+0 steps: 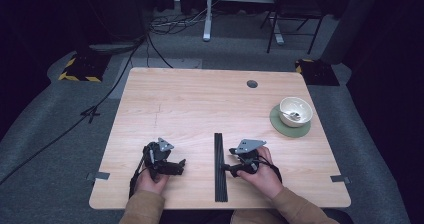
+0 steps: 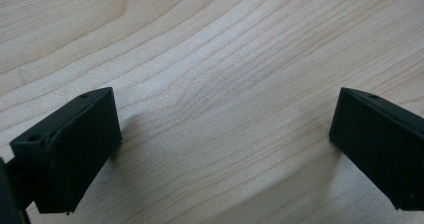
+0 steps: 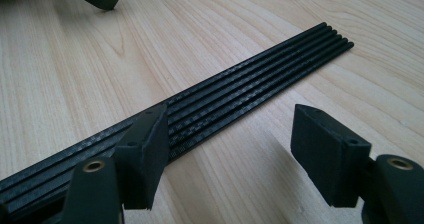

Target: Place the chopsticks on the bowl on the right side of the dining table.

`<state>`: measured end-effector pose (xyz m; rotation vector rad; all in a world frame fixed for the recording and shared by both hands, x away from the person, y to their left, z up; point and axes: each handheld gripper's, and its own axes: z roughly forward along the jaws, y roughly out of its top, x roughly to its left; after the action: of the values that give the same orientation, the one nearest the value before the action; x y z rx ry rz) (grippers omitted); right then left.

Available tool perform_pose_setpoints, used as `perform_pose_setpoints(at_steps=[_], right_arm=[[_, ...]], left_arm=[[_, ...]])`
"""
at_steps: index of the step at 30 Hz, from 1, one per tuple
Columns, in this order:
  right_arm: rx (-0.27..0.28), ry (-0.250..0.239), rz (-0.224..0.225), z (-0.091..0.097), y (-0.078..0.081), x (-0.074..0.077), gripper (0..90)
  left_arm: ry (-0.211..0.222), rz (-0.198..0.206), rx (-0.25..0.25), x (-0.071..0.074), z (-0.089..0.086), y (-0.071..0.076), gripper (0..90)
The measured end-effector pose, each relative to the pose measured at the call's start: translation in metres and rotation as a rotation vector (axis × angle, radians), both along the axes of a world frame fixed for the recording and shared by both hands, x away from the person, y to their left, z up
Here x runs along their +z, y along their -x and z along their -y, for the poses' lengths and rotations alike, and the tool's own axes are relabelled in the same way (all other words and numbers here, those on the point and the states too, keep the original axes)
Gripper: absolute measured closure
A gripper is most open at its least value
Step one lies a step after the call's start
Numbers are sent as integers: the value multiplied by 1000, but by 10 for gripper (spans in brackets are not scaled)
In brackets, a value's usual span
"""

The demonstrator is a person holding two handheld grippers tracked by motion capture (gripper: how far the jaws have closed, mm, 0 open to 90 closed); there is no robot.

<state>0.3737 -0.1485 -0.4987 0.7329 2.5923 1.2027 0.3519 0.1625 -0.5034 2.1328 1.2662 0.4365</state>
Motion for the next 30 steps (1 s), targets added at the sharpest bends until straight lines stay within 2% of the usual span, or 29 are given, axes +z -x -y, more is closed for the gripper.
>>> perform_pose_setpoints(at_steps=[6, 10, 12, 16, 17, 24, 26, 30], right_arm=[[-4, 22, -8, 3, 0, -1, 319], [-26, 12, -5, 6, 2, 2, 316], [-11, 10, -1, 5, 5, 3, 316], [-2, 35, -23, 4, 11, 0, 320], [7, 31, -9, 5, 9, -1, 321], [-42, 66, -16, 26, 1, 1, 334], [-68, 72, -29, 38, -4, 3, 345], [-133, 68, -25, 57, -11, 7, 348]], left_arm=[[0, 0, -1, 0, 0, 0, 3], [0, -2, -4, 0, 0, 0, 3], [-3, -3, -6, 0, 0, 0, 3], [-3, -4, -8, 0, 0, -1, 3], [-3, -4, -8, 0, 0, -1, 3], [-4, -3, -8, 0, 0, -1, 3], [-4, -3, -9, 0, 0, -1, 3], [-4, -3, -8, 0, 0, -1, 3]])
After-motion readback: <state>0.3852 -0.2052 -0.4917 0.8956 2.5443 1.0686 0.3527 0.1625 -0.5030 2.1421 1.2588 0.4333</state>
